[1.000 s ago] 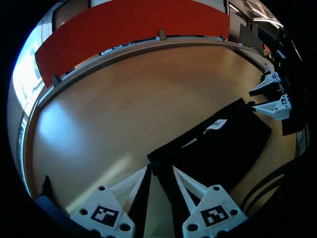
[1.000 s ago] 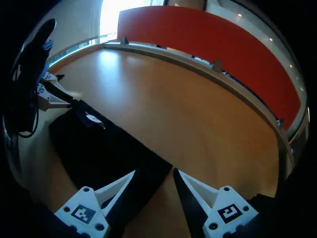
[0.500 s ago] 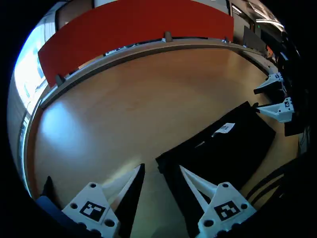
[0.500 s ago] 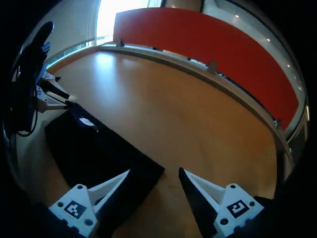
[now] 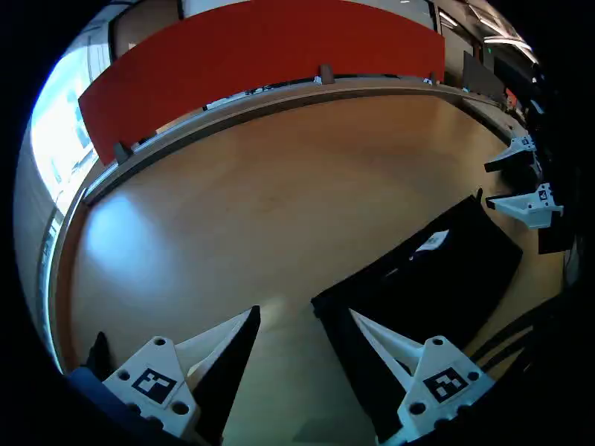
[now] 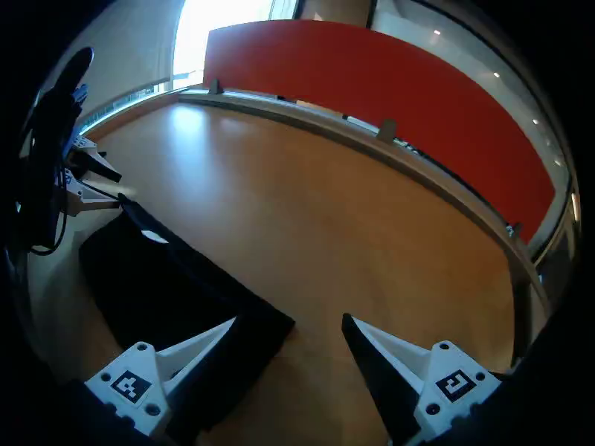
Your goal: Fold towel
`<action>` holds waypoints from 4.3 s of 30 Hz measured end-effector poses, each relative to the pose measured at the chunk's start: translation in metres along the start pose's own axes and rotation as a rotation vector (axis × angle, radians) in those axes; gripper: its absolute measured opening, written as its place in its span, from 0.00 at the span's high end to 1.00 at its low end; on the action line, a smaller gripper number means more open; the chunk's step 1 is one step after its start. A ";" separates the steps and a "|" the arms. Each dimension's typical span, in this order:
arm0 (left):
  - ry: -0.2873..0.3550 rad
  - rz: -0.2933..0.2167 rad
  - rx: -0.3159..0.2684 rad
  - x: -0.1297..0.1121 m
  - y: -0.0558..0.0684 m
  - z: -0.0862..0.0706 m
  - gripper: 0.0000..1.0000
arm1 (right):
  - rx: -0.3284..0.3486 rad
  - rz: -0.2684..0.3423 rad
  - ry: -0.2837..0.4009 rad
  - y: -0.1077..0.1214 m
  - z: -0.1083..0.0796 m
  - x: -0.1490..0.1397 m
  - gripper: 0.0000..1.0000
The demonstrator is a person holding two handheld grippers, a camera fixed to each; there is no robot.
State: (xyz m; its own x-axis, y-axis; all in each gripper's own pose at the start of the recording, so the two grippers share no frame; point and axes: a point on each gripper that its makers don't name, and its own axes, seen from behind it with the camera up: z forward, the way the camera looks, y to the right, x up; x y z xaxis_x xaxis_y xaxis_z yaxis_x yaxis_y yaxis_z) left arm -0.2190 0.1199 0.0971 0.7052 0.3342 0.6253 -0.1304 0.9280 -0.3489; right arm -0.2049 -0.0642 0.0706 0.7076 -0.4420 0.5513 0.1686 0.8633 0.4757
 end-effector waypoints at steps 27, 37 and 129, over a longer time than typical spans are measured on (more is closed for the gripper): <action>0.007 -0.101 0.028 -0.046 -0.006 -0.057 0.23 | 0.036 -0.021 0.005 -0.031 -0.059 -0.034 0.00; 0.009 -0.147 0.057 -0.074 -0.008 -0.084 0.23 | 0.068 -0.044 0.005 -0.043 -0.076 -0.048 0.00; 0.005 -0.313 0.127 -0.159 -0.019 -0.178 0.23 | 0.247 -0.360 0.129 -0.098 -0.083 0.080 0.97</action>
State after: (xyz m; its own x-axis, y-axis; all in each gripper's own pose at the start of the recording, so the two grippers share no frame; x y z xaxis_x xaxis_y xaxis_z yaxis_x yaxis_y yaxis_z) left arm -0.2042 0.0195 -0.1203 0.7280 0.0291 0.6850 0.0072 0.9987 -0.0501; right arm -0.1078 -0.1638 0.0110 0.7165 -0.6559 0.2378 0.2619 0.5688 0.7797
